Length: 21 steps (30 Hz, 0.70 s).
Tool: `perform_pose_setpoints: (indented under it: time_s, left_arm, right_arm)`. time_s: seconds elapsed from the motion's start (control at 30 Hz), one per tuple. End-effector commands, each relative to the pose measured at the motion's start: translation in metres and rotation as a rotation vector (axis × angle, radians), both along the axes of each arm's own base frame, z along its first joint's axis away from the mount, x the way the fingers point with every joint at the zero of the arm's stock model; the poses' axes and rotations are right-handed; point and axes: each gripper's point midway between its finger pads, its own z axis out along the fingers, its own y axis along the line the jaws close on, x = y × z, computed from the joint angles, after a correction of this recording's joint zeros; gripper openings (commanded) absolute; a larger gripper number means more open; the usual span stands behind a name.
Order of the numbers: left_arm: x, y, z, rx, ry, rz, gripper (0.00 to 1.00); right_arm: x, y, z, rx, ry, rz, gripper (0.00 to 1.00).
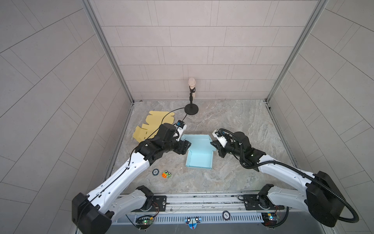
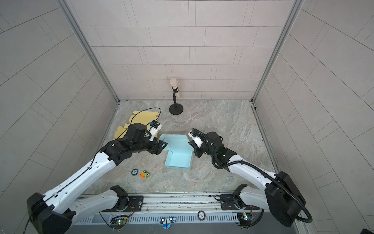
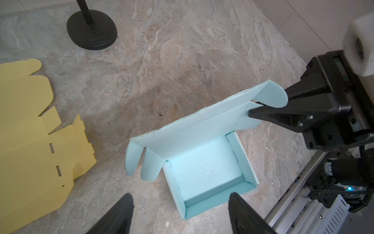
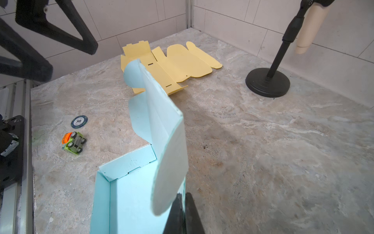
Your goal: Fold the paper box
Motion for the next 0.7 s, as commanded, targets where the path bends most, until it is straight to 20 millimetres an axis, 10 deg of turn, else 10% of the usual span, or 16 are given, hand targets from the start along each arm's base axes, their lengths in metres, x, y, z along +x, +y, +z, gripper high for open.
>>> perform_pose_setpoints:
  time_s: [0.0, 0.67]
  left_arm:
    - [0.011, -0.012, 0.0, -0.134, -0.012, 0.039, 0.78]
    - [0.037, -0.009, -0.06, -0.168, 0.084, 0.123, 0.52]
  right_arm:
    - [0.006, -0.006, 0.008, 0.008, -0.031, -0.044, 0.0]
    - [0.017, -0.015, -0.004, -0.027, -0.001, -0.107, 0.0]
